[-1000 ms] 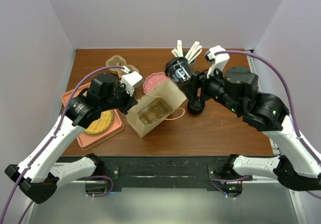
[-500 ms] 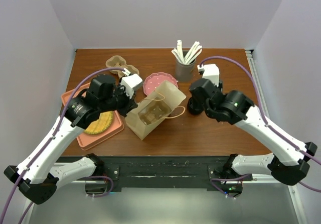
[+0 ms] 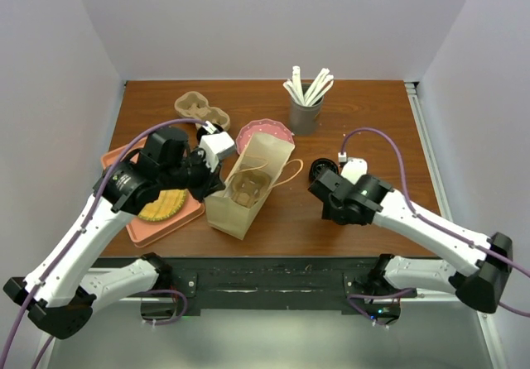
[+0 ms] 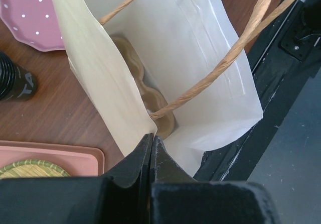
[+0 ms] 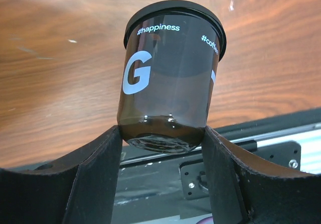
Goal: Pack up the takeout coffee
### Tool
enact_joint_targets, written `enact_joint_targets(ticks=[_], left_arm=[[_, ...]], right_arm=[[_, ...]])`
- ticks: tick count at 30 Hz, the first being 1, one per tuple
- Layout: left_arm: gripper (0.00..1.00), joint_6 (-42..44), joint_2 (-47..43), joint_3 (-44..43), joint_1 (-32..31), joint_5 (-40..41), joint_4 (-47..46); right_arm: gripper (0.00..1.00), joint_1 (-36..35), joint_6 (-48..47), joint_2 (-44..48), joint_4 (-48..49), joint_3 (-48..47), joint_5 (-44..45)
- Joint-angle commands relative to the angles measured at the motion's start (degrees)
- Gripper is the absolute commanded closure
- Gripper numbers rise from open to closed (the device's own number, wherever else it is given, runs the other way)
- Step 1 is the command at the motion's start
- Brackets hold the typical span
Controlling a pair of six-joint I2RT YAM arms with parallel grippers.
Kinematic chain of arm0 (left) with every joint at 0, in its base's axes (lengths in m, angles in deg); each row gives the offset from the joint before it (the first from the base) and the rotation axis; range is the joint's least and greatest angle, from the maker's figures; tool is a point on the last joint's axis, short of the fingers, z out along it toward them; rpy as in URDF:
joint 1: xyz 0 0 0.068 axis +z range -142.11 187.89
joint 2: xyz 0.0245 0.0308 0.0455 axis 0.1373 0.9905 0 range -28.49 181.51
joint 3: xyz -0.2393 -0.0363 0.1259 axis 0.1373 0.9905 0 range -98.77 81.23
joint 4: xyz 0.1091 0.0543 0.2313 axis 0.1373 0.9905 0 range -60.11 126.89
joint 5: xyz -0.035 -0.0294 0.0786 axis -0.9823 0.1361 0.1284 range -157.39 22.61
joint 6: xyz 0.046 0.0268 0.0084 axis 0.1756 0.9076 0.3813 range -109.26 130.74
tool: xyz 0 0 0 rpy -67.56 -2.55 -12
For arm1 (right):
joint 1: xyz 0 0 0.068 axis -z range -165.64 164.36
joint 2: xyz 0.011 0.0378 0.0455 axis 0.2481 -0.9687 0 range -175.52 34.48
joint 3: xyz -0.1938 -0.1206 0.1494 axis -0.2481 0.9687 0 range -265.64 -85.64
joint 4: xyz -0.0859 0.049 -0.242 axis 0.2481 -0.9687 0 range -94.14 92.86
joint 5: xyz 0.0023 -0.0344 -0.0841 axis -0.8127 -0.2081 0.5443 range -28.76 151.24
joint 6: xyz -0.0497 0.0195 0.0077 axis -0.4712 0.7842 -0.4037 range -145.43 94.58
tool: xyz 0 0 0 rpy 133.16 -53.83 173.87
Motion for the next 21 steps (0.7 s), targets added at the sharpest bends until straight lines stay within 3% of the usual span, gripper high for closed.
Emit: enact_joint_targets(ticks=[1, 12, 17, 21], left_arm=[[1.00, 0.1, 0.8, -1.7, 0.2, -3.4, 0.6], [1.00, 0.6, 3.7, -5.5, 0.1, -1.9, 0.6], [1.00, 0.8, 4.5, -6.5, 0.1, -0.9, 0.2], [1.00, 0.8, 4.5, -7.0, 0.1, -0.4, -0.5]], right_arm=[[0.55, 0.1, 6.7, -5.5, 5.2, 2.7, 1.5], [0.31, -0.6, 2.0, -14.5, 14.2, 2.6, -6.5], [0.18, -0.6, -4.0, -14.3, 13.2, -3.5, -11.1], [0.15, -0.4, -3.9, -16.8, 6.9, -10.4, -14.4]])
